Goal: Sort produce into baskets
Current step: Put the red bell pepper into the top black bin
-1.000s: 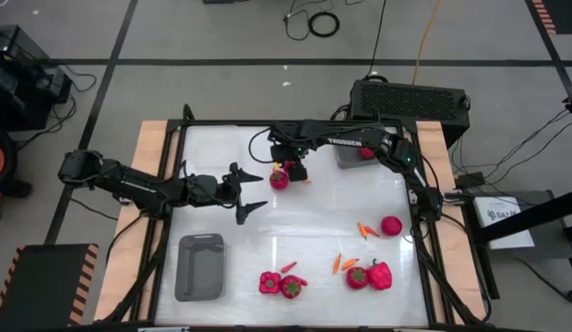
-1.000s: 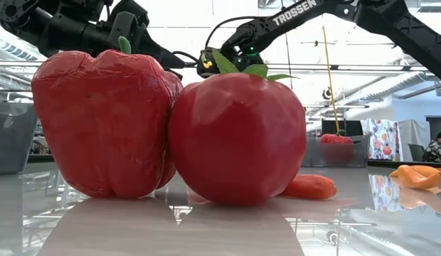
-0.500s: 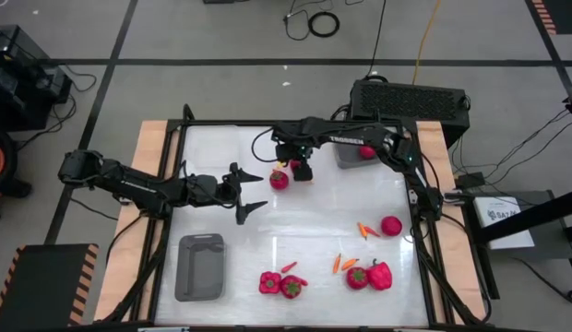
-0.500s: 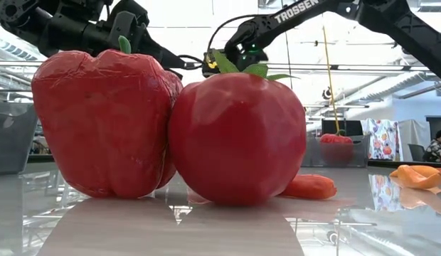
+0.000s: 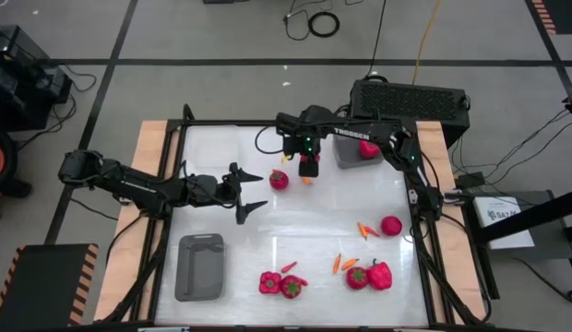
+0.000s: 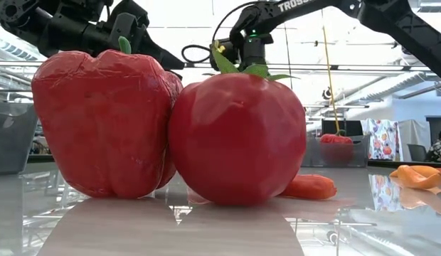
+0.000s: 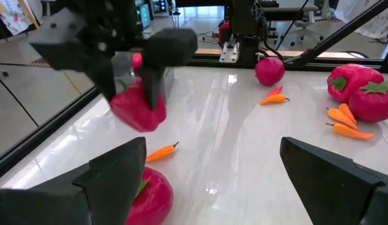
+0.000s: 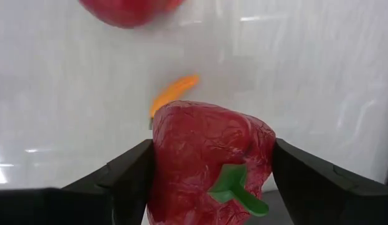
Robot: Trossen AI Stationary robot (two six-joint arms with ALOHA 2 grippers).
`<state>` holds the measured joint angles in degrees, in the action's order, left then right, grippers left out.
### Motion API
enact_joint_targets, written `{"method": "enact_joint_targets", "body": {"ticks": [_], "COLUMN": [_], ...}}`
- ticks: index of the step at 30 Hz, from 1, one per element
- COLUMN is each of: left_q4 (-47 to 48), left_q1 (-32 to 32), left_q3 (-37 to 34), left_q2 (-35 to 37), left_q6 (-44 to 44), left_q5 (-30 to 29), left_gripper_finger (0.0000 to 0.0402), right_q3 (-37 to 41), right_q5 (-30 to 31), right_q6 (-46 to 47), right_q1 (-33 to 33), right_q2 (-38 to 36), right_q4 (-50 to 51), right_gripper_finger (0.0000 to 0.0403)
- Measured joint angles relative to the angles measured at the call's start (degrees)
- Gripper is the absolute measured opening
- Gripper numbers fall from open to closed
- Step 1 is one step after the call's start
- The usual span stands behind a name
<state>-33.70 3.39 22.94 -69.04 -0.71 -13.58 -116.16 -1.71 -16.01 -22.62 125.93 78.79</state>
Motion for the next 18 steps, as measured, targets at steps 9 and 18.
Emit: {"method": "enact_joint_targets", "body": {"ticks": [9,18], "left_q4": [0.01,0.48], "left_q1": [-0.02,-0.02], "left_q3": [0.00,0.00], "left_q2": [0.00,0.01], "left_q6": [0.12,1.09], "left_q5": [-0.03,-0.07], "left_gripper_finger": [0.0374,0.0374], "right_q3": [0.24,5.73], "right_q5": [-0.26,3.98], "right_q6": [1.90,8.67], "right_q1": [-4.36,-14.85], "right_q2": [-3.14,-18.30], "right_q4": [4.88,-0.01], "right_gripper_finger": [0.0286,0.0283]}}
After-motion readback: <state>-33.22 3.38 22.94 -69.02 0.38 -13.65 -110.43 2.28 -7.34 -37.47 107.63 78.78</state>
